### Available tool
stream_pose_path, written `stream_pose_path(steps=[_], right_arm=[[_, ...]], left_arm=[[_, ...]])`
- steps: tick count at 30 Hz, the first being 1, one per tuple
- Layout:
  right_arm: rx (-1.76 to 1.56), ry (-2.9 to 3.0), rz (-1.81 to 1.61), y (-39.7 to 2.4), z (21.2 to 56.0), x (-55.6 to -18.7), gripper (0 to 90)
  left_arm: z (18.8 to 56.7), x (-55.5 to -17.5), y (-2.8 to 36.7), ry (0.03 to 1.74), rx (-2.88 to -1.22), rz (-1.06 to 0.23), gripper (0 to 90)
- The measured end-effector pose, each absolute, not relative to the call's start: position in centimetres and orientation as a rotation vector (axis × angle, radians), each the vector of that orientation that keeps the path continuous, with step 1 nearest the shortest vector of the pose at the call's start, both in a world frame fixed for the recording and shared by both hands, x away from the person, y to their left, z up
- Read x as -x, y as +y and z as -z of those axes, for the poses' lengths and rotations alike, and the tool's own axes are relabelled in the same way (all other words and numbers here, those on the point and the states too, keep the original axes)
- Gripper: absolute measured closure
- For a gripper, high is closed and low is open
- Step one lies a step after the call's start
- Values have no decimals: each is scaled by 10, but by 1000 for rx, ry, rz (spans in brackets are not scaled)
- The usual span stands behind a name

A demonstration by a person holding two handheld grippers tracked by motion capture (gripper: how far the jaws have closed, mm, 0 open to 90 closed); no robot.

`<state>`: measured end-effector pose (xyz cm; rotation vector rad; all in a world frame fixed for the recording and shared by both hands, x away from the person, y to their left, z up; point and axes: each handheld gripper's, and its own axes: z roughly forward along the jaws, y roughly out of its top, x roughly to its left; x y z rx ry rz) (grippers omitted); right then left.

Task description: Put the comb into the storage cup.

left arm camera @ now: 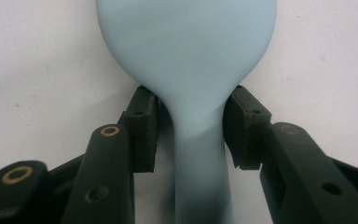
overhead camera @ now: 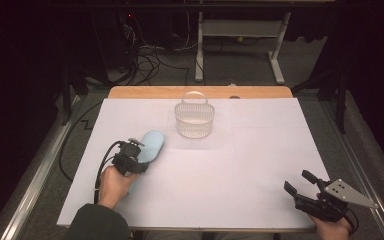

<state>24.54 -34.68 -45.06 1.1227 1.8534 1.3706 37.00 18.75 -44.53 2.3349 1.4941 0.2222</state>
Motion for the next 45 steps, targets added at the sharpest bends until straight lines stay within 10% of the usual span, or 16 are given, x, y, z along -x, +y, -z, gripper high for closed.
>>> stream_pose_path(steps=[45], right_arm=[[-1128, 1854, -1371, -347, 451, -246, 248]], left_arm=[[445, -365, 185, 1425, -2333, -241, 671]])
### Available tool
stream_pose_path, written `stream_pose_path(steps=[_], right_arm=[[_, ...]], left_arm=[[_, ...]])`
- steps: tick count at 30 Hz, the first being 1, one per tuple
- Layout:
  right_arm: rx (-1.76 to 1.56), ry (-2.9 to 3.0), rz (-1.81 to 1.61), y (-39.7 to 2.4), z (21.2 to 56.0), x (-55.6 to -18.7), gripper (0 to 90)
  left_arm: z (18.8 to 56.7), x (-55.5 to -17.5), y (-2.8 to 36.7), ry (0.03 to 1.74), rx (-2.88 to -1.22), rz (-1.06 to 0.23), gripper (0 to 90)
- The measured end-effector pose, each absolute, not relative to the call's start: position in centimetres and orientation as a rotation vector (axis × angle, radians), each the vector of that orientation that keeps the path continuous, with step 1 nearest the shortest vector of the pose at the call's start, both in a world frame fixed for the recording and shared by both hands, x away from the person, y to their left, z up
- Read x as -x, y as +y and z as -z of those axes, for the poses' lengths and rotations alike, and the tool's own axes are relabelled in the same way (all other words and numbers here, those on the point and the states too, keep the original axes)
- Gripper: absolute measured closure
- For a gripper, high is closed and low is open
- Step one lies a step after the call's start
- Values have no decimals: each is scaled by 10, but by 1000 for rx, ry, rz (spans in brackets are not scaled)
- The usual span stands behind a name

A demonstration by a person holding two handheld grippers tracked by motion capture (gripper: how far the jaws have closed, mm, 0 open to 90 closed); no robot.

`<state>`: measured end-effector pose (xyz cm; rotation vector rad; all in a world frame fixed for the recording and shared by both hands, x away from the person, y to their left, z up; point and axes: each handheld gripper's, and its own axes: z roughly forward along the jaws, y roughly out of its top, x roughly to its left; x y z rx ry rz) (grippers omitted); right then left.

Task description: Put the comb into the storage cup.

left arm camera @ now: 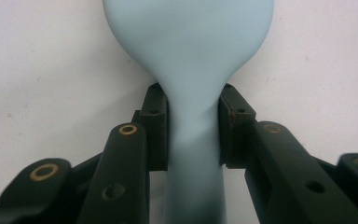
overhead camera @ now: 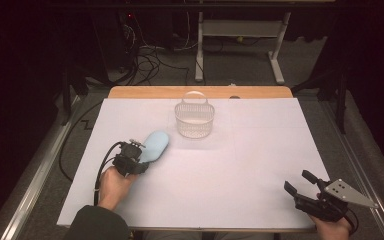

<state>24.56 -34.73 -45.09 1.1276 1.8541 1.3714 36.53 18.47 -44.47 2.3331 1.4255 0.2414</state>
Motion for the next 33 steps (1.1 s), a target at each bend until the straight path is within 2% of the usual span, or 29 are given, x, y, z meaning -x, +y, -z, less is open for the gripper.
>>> stream_pose_path(steps=[33], right_arm=[[-1128, 1855, -1372, -347, 451, -245, 248]], left_arm=[[433, -349, 186, 1339, -2257, -236, 670]])
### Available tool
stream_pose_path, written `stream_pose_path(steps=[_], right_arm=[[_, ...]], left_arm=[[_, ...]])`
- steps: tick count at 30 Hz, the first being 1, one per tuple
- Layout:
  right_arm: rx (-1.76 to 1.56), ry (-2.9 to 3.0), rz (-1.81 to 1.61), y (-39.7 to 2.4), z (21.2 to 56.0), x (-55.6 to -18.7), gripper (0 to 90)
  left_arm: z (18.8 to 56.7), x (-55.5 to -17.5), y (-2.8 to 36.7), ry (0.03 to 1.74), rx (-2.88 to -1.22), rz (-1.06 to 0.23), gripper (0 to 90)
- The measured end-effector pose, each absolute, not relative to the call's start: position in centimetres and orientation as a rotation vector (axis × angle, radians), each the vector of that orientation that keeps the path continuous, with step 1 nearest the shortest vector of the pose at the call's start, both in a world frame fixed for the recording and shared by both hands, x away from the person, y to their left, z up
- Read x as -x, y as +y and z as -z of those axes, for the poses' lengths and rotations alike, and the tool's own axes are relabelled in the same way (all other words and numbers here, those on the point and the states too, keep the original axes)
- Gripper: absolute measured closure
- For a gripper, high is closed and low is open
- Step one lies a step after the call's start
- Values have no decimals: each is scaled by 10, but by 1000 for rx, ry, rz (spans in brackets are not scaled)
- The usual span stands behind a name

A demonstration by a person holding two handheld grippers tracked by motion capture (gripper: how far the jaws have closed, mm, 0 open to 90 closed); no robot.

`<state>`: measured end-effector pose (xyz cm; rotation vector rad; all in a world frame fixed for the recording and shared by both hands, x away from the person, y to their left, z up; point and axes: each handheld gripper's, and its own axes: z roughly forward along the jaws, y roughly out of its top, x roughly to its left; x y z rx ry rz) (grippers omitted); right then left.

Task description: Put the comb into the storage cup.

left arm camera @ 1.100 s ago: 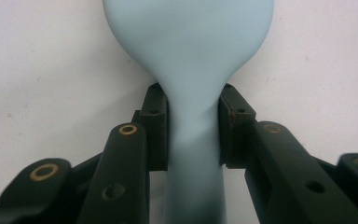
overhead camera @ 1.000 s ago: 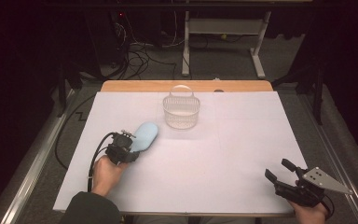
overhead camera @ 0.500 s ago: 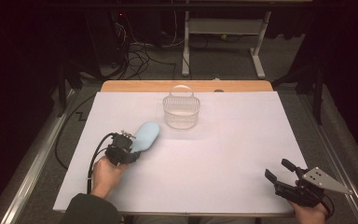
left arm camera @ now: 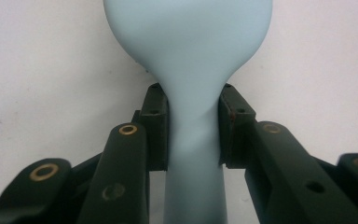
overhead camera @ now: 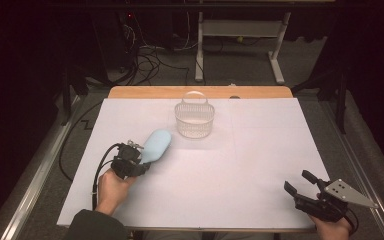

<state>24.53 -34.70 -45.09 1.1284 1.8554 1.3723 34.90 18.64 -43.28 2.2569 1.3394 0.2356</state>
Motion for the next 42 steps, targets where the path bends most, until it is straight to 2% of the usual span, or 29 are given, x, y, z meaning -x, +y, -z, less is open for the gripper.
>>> stream_pose_path(steps=[42], right_arm=[[-1126, 1855, -1365, -346, 451, -245, 248]], left_arm=[[425, -318, 182, 1216, -2163, -217, 670]])
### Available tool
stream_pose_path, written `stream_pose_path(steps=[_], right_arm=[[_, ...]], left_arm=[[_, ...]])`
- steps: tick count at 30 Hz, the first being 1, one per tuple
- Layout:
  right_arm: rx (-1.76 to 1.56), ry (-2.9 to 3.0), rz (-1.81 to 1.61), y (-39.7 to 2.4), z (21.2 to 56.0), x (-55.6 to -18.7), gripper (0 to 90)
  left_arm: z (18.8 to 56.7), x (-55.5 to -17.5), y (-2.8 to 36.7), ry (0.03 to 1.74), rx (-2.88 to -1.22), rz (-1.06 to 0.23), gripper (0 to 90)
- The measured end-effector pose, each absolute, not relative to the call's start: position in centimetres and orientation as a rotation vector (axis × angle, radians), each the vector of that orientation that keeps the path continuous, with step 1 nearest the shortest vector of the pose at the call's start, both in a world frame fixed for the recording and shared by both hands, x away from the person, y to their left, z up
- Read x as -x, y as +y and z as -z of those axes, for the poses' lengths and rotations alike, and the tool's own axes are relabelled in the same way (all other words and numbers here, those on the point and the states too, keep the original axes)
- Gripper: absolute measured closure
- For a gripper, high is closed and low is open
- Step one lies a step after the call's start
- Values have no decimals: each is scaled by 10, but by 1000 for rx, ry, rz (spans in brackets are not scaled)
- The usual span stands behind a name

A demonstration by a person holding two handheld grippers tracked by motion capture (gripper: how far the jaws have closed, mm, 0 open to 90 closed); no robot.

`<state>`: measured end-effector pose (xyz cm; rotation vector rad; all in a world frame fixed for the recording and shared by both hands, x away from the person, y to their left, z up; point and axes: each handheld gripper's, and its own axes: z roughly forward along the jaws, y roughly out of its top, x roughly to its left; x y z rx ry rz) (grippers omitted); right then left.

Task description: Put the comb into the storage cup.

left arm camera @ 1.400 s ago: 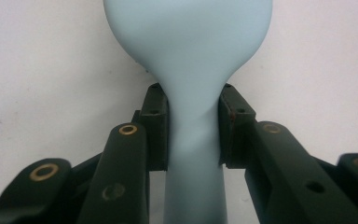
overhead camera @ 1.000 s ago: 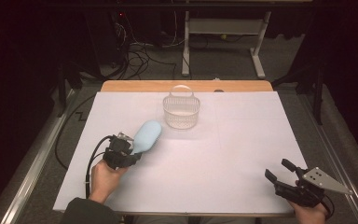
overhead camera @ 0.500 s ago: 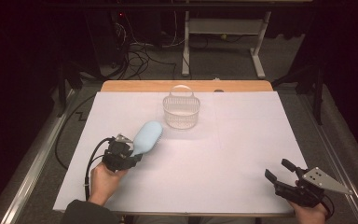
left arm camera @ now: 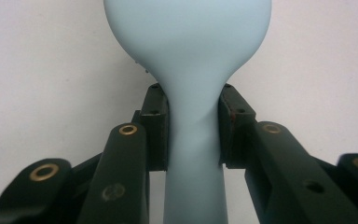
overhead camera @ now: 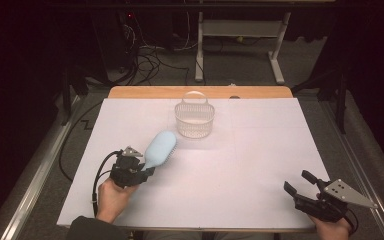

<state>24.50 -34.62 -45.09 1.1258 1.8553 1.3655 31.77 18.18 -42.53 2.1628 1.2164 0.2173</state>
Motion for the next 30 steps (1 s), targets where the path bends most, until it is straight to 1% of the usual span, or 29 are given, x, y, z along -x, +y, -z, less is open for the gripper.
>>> stream_pose_path(steps=[17, 30], right_arm=[[-1132, 1852, -1361, -345, 451, -244, 243], [-1126, 1855, -1362, -343, 451, -239, 241]], left_arm=[[418, -305, 179, 1149, -2094, -214, 670], [414, -300, 168, 1085, -2093, -224, 671]])
